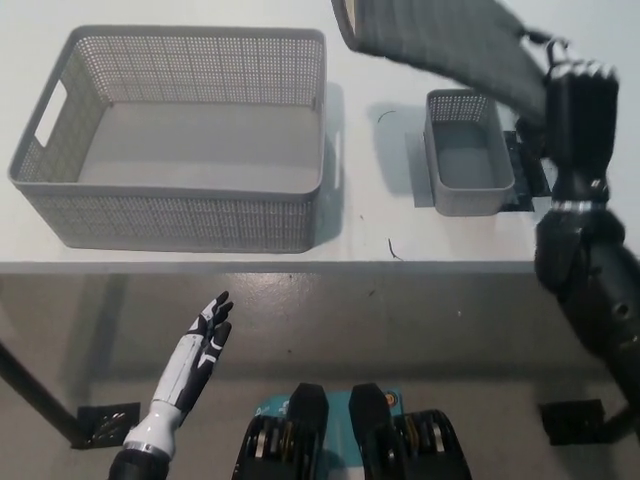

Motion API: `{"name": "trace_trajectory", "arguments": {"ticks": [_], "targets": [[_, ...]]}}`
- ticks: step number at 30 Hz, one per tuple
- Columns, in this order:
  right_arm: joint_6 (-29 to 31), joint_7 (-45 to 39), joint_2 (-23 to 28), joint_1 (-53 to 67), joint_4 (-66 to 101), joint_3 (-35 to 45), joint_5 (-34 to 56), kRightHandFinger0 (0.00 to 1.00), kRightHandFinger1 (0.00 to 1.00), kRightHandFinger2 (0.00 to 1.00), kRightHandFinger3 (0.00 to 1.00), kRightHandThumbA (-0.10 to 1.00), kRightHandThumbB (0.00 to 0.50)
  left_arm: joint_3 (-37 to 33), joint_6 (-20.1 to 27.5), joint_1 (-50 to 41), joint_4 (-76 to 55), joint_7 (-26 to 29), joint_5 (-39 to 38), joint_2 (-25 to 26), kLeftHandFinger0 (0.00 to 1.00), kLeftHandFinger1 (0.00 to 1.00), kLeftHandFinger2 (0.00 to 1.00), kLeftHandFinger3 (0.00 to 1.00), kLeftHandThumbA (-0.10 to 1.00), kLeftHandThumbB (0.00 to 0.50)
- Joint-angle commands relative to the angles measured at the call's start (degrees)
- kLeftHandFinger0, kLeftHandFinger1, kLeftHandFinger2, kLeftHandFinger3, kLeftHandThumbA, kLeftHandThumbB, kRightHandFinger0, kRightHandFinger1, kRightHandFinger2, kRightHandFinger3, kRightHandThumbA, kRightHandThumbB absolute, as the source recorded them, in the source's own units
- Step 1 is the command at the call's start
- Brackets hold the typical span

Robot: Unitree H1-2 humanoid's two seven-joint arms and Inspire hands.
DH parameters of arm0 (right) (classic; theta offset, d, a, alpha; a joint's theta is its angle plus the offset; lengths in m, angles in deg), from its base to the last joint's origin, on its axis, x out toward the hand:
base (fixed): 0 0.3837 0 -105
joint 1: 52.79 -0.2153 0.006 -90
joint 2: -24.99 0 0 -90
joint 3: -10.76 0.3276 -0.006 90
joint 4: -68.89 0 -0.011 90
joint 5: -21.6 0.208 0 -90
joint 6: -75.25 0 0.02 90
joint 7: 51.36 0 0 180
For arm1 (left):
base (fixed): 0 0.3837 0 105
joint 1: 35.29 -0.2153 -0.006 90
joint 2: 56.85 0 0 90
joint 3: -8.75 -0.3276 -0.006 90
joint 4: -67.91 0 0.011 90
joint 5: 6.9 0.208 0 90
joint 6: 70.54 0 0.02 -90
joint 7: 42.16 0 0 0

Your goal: Usethe right hand to pick up a oven gloves on top of a leveled container and place it into another larger container on the left side

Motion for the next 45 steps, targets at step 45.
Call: {"name": "trace_trajectory", "arguments": {"ticks": [45], "targets": [[-10.43,-26.18,-25.07,-32.53,-23.13,-14.4,4.89,0.0,0.22,0.7,0.57,-0.1,0.187,-2.06,2.26,-0.01,-2.12,0.01,0.05,1.57,1.0,1.0,1.0,1.0,1.0,0.5]]}}
